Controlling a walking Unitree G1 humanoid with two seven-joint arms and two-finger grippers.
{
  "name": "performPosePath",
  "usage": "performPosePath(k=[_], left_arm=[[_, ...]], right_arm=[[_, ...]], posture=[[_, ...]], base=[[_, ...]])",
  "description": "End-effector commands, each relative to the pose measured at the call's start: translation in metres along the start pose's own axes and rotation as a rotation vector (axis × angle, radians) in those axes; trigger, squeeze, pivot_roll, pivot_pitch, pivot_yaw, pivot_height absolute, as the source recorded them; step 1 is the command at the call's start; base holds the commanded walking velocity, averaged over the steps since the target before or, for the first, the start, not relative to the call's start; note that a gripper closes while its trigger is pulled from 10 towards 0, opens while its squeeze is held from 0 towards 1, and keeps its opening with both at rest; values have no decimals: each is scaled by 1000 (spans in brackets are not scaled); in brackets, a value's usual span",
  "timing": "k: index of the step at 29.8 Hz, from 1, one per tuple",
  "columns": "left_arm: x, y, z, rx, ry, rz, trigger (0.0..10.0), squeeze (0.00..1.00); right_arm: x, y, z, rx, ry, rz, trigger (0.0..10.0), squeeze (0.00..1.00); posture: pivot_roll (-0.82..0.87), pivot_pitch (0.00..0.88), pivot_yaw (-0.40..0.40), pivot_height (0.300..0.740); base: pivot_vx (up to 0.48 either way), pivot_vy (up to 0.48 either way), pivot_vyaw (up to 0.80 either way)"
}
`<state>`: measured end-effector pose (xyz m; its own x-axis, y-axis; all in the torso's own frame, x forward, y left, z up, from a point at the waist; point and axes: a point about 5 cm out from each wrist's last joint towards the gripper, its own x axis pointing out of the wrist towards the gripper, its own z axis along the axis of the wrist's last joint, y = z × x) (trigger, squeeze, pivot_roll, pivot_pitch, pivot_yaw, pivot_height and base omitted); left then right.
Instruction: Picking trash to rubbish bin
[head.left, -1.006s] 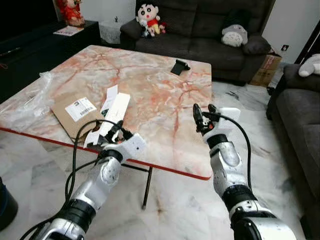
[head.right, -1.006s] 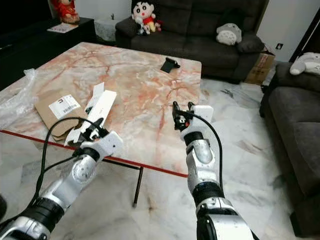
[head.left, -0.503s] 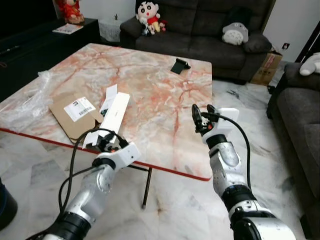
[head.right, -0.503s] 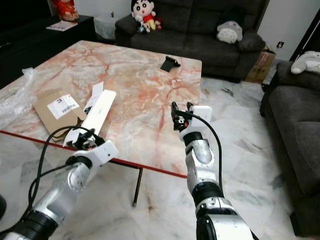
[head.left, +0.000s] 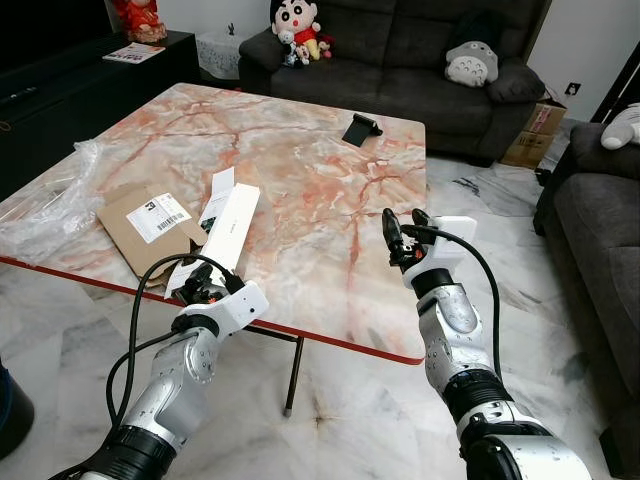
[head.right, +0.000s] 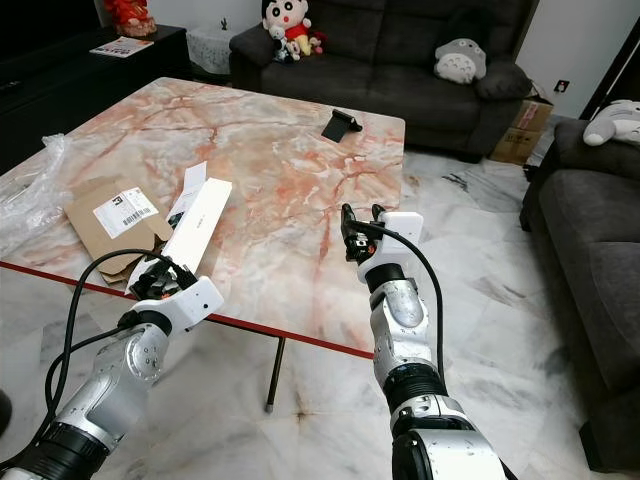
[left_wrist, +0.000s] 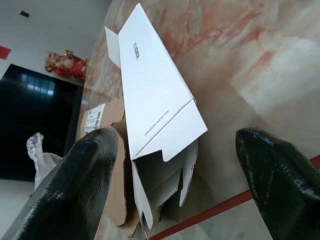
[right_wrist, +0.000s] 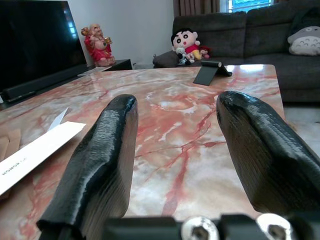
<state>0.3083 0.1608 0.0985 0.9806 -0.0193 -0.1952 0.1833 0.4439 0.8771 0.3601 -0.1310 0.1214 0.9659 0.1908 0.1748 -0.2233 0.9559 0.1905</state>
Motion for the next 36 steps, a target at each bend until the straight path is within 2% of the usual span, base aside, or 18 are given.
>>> performPosePath(k=[1,14,19,29,30,31,32,36], left_arm=[[1,3,5,-1,-10,5,10000,0],[14,13,5,9,21,44,10000,0],[17,10,2,10,50,17,10000,0],[21,12,-4,11,84,40,10000,0],[21,11,-5,9,88,32,9451,0],[21,9,-6,6,91,23,1451,0],[20,9,-6,7,91,22,0,0],[18,7,-7,10,92,17,0,0]], right_arm=[[2,-1,3,-1,-1,-1,10000,0],[4,1,4,-1,-5,9,10000,0],[5,0,5,-4,-6,9,10000,0],[4,0,4,-3,-2,9,10000,0],[4,0,4,-3,-2,9,10000,0],[4,0,4,-3,-2,8,10000,0],[3,-1,4,-3,-1,7,10000,0],[3,-1,4,-4,0,5,10000,0]], posture=[[240,0,-102,740],[236,0,-101,740],[235,0,-105,740],[237,0,-112,740],[237,0,-112,740],[237,0,-112,740],[237,0,-112,740],[235,0,-113,740]], base=[[0,0,0],[0,0,0],[0,0,0],[0,0,0],[0,0,0],[0,0,0],[0,0,0],[0,0,0]])
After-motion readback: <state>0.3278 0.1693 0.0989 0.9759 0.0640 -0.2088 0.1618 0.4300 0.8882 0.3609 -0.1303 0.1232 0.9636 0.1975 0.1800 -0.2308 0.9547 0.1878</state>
